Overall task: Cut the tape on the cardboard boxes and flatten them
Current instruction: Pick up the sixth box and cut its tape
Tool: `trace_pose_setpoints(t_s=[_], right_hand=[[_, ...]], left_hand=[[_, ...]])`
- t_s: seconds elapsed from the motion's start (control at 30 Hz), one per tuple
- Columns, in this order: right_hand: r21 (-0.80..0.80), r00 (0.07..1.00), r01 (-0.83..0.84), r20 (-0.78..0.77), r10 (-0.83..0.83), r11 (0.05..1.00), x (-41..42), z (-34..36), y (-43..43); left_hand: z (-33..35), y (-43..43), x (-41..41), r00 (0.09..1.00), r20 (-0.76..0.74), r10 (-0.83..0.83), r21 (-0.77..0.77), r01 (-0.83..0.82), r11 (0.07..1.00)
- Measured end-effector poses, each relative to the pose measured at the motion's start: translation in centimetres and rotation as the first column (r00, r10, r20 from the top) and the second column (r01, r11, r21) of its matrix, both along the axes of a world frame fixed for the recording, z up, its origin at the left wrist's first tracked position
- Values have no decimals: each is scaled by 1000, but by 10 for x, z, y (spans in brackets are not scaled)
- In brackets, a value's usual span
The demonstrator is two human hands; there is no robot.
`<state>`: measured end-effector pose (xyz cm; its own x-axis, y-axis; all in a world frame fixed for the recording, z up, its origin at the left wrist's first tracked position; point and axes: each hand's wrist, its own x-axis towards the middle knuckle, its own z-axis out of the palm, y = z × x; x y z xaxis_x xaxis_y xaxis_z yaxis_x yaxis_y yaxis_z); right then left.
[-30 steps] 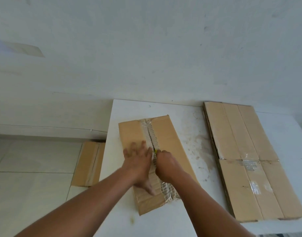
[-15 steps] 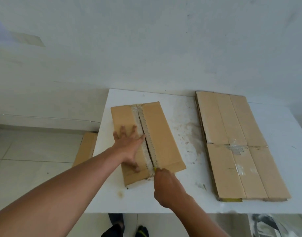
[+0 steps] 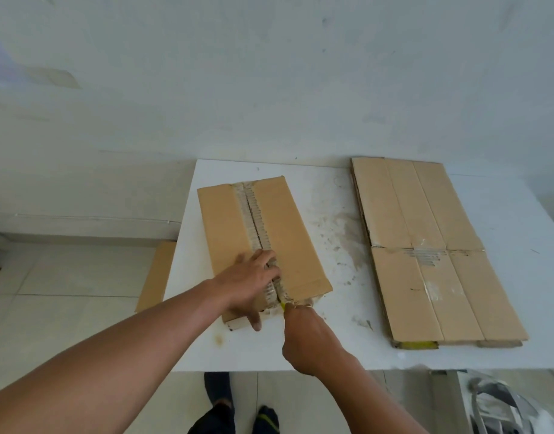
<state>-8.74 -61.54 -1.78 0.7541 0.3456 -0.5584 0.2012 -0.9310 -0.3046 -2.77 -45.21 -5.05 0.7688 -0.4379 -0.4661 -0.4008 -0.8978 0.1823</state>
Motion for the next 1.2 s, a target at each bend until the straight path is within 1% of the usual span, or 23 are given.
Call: trace_pose_setpoints(t_s=[0.07, 0.27, 0.4, 0.53, 0.6, 0.7, 0.87, 1.07, 1.13, 1.2], right_hand=[[8, 1000, 25, -11, -24, 1000, -2, -4, 0], [47, 996, 86, -30, -85, 995, -6, -10, -1], [90, 990, 128, -66, -122, 988, -7, -11, -8], [70, 990, 135, -43, -132, 988, -4, -10, -9], [51, 992, 124, -32, -123, 991, -6, -11, -6], [15, 996, 84, -20, -84, 996, -11, -11, -3], [54, 994, 102, -43, -100, 993, -9, -7, -12], [115, 981, 186, -85, -177, 976, -9, -16, -16], [177, 962, 264, -119, -245, 948, -14, -23, -18], [234, 935, 346, -164, -314, 909, -19, -26, -19]], left_hand=[[7, 1, 4, 999, 0, -33, -1, 33, 999], [5, -1, 13, 969, 60, -241, 68, 237, 969], [5, -6, 17, 948, 78, -308, 117, 299, 947], [7, -16, 21, 926, 85, -369, 211, 345, 915], [6, -20, 22, 922, 84, -379, 241, 350, 905], [6, -18, 23, 930, 72, -362, 205, 341, 917], [2, -3, 22, 937, 71, -343, 152, 330, 932], [5, -9, 24, 922, 66, -381, 216, 359, 908], [5, -11, 27, 925, 41, -378, 232, 359, 904], [7, -12, 29, 942, 3, -335, 209, 327, 921]])
